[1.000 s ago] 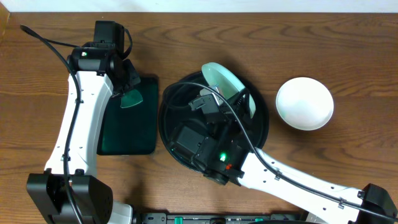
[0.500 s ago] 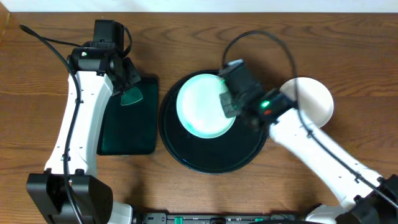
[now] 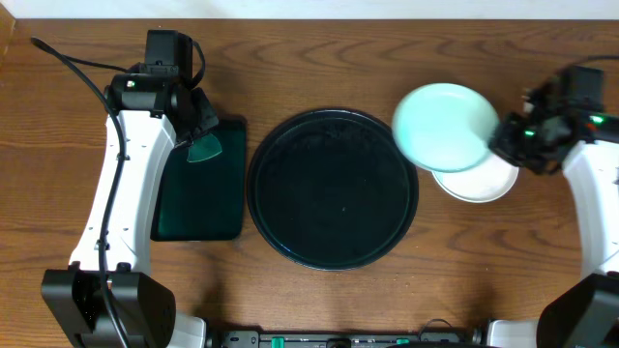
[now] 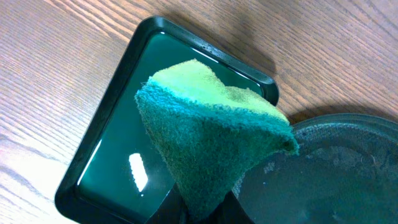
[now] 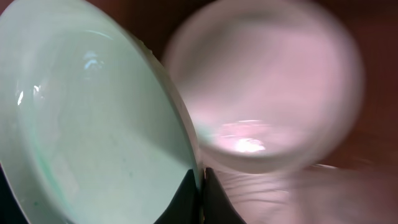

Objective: Clean dirty plates on tray and stack at the side
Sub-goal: 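Lower the plate onto the stack at the right and open the right gripper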

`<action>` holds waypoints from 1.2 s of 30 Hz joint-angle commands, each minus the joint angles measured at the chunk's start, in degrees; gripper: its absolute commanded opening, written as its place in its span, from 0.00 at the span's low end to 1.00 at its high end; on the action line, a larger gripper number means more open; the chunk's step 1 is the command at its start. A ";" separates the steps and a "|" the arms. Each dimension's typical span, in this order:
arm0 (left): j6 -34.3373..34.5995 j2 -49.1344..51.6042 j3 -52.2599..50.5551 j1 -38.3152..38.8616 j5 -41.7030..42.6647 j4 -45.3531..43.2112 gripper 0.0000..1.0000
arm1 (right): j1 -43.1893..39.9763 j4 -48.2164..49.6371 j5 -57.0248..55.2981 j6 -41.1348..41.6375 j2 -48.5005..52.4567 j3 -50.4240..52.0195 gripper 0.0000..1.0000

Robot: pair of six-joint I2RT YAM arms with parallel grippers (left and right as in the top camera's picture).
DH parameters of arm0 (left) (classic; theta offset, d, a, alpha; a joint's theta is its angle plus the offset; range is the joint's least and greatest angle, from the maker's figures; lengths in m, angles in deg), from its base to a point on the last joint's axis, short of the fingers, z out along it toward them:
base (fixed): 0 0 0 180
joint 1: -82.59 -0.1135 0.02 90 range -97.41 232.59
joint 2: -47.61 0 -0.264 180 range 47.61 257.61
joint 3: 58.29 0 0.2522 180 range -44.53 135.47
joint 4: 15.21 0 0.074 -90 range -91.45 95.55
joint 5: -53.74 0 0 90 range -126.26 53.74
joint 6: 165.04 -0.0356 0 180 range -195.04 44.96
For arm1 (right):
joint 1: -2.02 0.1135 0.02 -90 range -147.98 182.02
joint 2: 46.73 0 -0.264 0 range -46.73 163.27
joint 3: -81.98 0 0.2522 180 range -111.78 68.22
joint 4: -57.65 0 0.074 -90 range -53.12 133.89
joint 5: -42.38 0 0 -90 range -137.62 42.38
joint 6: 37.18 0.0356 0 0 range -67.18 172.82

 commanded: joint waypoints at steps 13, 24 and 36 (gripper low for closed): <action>-0.55 -0.09 0.07 -0.24 -0.09 -0.55 0.07 | -7.74 10.82 -11.67 0.98 -0.98 12.02 0.01; -0.55 0.00 -0.26 -0.24 -0.07 -0.76 0.07 | -7.41 27.15 -12.13 0.98 -0.96 23.61 0.01; -3.21 0.00 -0.52 -0.24 -0.04 0.52 0.07 | -6.05 18.91 -4.92 -0.28 -1.01 17.33 0.62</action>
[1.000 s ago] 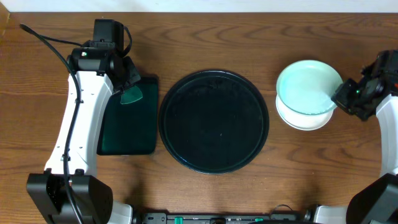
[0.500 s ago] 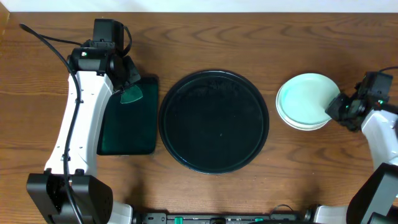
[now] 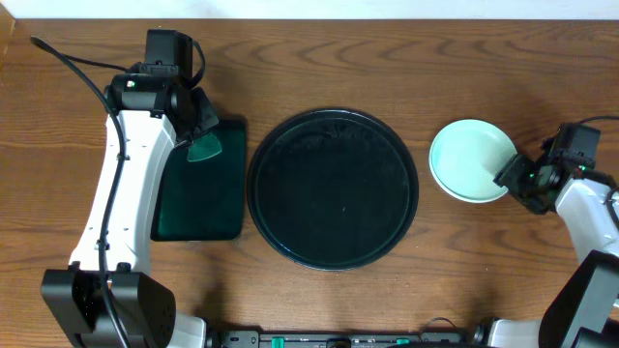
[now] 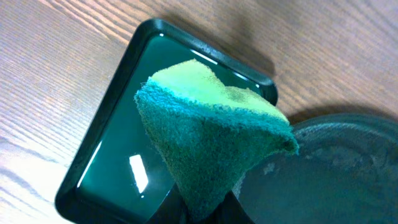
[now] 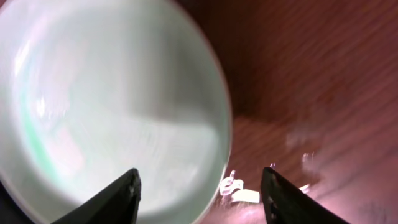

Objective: Clean dirty plates on tray and stack at the side
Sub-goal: 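Lower the plate onto the stack at the right and open the right gripper, then place the sponge in the sponge tray with the left gripper and release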

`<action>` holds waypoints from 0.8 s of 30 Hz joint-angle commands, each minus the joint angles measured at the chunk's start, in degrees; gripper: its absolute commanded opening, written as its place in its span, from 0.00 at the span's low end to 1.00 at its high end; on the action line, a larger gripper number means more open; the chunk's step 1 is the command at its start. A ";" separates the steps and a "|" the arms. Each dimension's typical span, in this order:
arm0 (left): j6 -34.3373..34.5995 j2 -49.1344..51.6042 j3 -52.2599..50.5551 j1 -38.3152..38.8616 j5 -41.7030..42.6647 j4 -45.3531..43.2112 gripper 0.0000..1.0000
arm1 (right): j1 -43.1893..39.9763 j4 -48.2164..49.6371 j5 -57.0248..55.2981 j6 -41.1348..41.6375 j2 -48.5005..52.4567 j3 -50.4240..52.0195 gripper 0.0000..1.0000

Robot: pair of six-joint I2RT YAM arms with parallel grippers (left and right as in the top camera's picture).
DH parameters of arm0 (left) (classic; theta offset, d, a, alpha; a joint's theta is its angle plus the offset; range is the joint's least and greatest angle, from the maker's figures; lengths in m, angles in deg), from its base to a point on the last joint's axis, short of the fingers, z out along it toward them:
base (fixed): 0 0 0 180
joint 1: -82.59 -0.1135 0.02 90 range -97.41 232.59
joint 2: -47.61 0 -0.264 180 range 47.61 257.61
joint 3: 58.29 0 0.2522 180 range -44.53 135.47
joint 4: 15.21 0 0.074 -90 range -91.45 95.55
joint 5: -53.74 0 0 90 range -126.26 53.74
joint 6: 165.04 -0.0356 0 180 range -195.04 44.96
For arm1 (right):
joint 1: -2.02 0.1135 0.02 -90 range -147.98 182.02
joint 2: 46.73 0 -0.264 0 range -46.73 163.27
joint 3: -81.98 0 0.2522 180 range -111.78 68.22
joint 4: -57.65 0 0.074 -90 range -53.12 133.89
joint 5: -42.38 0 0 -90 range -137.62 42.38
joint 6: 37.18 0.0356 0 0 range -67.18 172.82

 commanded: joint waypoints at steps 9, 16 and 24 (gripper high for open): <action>-11.43 0.00 -6.91 -0.42 -0.09 -2.47 0.07 | 9.16 -17.20 0.09 -5.53 -0.98 -18.60 0.99; -12.96 0.02 -20.39 -2.54 -1.18 -13.55 0.07 | 12.61 -18.69 -0.87 -5.77 -0.98 -19.67 0.98; -12.96 0.00 -32.65 -5.27 -1.16 -27.78 0.13 | 12.72 -18.73 -0.81 -6.60 -0.98 -19.67 0.98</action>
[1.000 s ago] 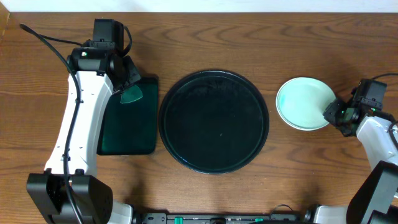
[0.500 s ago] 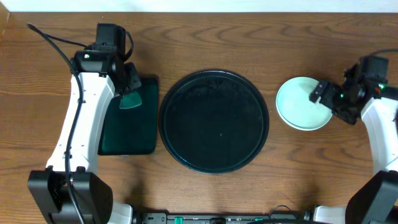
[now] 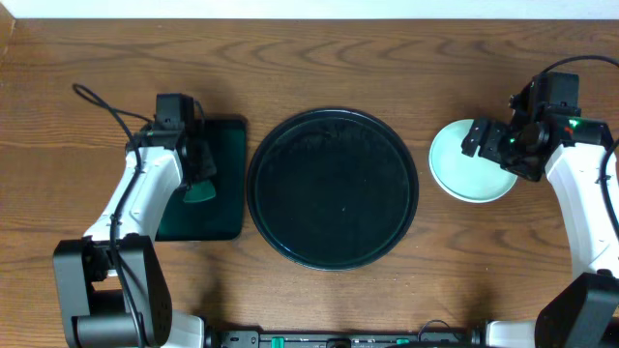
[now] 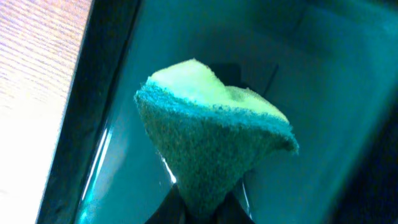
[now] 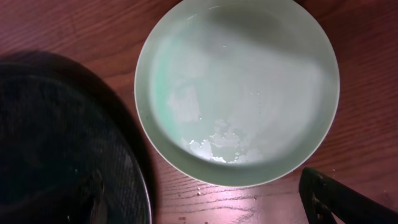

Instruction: Clean dirty plates on tray and stack at the side

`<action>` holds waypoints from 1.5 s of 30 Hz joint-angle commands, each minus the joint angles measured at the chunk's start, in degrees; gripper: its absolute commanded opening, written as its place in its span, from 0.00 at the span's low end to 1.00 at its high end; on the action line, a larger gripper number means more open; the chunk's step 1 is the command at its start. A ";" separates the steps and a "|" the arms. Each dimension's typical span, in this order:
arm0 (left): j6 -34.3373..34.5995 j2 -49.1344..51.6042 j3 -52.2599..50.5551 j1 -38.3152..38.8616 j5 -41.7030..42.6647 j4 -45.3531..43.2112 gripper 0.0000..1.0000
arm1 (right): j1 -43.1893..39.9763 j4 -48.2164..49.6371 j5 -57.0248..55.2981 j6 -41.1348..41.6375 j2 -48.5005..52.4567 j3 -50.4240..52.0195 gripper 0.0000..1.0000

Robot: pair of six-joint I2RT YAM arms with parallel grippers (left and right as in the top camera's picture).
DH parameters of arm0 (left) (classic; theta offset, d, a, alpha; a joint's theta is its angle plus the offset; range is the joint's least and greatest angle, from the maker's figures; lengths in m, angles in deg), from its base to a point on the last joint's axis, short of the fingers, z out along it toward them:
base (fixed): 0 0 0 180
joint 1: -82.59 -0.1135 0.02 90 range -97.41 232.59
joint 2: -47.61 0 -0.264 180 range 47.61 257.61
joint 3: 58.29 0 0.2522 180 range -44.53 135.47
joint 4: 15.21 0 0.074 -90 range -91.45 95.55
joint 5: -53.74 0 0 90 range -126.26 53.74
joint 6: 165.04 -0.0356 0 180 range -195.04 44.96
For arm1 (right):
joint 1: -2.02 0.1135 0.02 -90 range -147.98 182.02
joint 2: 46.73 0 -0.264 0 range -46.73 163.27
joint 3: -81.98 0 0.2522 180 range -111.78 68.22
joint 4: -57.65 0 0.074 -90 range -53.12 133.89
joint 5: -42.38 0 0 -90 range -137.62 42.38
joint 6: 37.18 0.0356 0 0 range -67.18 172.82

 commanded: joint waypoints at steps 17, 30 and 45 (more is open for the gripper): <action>-0.72 -12.55 7.17 -0.24 -0.50 11.17 0.75 | 0.94 -7.10 -0.50 -10.12 -12.87 -7.61 0.99; -0.48 -20.65 7.13 -0.24 -0.33 11.37 0.75 | 0.94 -10.78 -0.42 -11.41 -32.20 -8.20 0.99; -0.48 -20.65 7.13 -0.24 -0.33 11.37 0.75 | 0.94 -19.80 -2.78 -11.89 -41.03 -8.17 0.99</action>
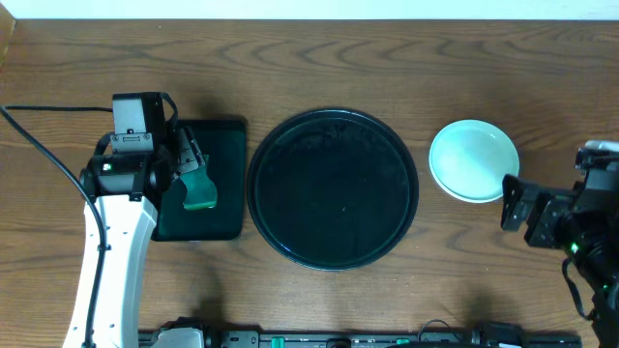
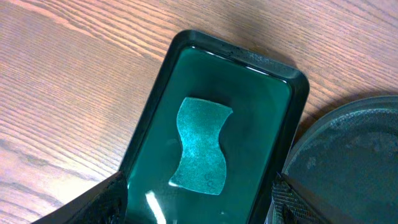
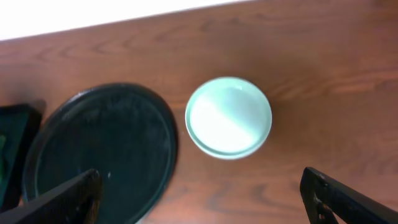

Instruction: Clean dirty plates on tray and stack at the side

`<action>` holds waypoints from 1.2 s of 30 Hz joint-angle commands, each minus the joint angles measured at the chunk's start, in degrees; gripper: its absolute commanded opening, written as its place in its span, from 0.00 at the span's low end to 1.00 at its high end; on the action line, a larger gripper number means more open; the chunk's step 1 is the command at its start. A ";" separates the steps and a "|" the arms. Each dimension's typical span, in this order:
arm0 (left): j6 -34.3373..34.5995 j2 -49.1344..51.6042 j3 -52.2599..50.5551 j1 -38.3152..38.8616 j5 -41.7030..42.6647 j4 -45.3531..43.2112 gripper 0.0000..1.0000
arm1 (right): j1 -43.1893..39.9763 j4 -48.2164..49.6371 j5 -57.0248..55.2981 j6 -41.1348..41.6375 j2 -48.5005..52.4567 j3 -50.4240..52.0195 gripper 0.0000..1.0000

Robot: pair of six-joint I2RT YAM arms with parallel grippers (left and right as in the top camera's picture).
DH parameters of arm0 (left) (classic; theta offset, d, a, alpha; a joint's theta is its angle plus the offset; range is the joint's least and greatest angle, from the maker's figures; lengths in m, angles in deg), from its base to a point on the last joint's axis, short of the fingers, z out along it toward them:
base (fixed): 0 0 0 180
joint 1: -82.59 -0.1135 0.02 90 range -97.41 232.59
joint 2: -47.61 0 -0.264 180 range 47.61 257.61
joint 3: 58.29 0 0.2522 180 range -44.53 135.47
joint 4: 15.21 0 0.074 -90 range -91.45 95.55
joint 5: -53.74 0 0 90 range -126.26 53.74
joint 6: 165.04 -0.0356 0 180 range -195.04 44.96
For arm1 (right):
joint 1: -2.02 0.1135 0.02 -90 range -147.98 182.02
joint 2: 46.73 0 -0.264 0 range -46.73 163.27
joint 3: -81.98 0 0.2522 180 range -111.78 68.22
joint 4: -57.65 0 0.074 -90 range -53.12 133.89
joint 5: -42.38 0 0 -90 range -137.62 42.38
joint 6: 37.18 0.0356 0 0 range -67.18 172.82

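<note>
A pale green plate (image 1: 473, 160) (image 3: 229, 117) lies on the table right of the round dark tray (image 1: 334, 188) (image 3: 99, 149), which has nothing on it. The green sponge (image 2: 200, 146) (image 1: 199, 186) lies flat in the rectangular dark green tray (image 1: 224, 208) (image 2: 155, 118). My left gripper (image 2: 199, 208) (image 1: 187, 169) hangs open above that tray, nothing between its fingers. My right gripper (image 3: 202, 202) (image 1: 517, 205) is open and stands well back from the plate, near the table's front right.
The wooden table surrounds both trays. The round tray sits close against the right edge of the rectangular one. The left arm lies along the table's left side, the right arm at the far right edge.
My left gripper has opened and risen, and the sponge it held now lies flat in the rectangular tray. My right gripper has drawn back from above the plate toward the front right.
First my right gripper held the pale green plate tilted over a white plate while my left held the sponge above the rectangular tray. Then the green plate lay on the white one, released. Later the sponge was down inside the tray, and now it lies there free.
</note>
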 commanded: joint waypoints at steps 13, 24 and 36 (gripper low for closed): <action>-0.17 -0.02 0.20 -0.09 -0.66 0.04 0.75 | 0.59 4.24 -7.96 -3.32 0.07 3.52 0.99; -0.17 -0.02 0.20 -0.09 -0.66 0.04 0.75 | 0.94 35.78 -1.33 -9.29 -22.53 36.70 0.99; -0.17 -0.02 0.20 -0.09 -0.68 0.04 0.75 | 1.51 60.78 6.16 -9.27 -46.29 72.13 0.99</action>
